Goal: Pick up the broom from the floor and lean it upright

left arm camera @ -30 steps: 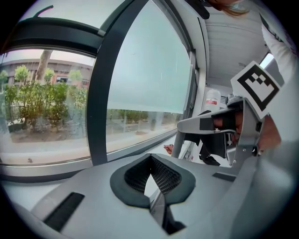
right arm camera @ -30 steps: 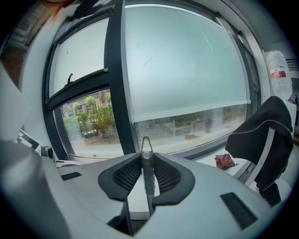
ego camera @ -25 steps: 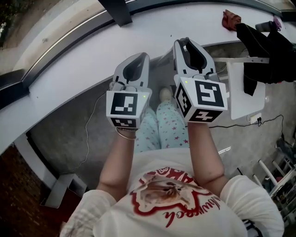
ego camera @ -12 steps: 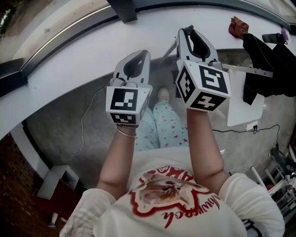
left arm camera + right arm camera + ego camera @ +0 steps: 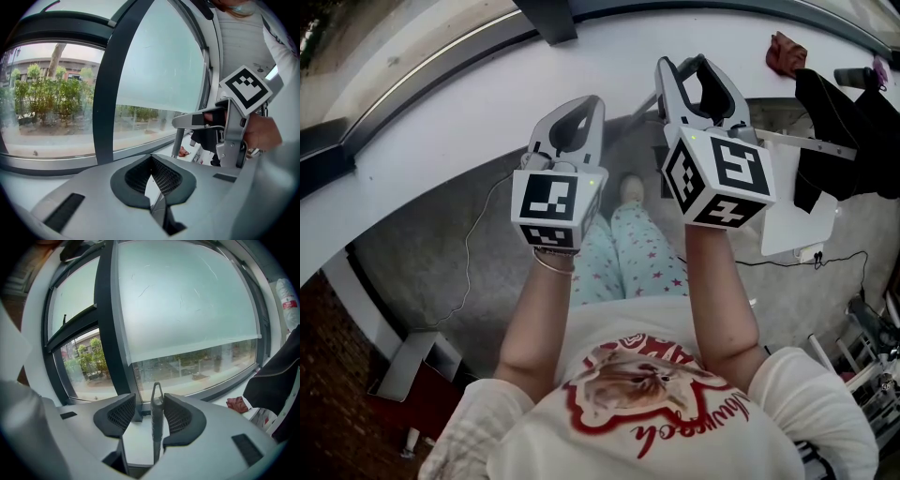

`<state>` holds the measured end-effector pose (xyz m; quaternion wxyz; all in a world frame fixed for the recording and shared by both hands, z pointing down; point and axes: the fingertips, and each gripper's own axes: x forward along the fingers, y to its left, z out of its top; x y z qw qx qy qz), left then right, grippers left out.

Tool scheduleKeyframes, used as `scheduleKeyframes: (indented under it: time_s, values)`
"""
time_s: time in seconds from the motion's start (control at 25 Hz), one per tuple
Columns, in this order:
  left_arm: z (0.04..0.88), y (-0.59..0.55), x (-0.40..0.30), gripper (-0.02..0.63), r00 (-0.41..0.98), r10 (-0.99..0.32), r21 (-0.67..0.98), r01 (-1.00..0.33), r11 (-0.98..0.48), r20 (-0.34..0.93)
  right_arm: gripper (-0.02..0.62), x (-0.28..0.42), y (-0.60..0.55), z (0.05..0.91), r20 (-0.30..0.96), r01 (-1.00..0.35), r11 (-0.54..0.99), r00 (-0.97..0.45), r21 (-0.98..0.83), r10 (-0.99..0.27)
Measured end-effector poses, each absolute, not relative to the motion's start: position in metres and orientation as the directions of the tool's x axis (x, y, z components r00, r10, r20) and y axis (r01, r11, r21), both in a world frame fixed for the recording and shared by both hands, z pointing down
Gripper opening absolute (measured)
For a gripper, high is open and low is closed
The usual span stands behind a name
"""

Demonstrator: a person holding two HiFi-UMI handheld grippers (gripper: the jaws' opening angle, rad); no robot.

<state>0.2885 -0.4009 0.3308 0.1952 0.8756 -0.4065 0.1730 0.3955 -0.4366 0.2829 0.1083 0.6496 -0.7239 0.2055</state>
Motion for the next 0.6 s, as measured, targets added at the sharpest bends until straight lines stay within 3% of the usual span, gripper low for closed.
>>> scheduleKeyframes:
  time_s: [0.6]
  values:
    - [0.324, -0.399, 0.294, 0.017, 0.649, -0.621, 0.205, -0.745, -0.634, 0.439, 0.235, 0.399, -0.424, 0.256, 0.338, -0.993, 0.062, -0.092, -0.099, -0.937]
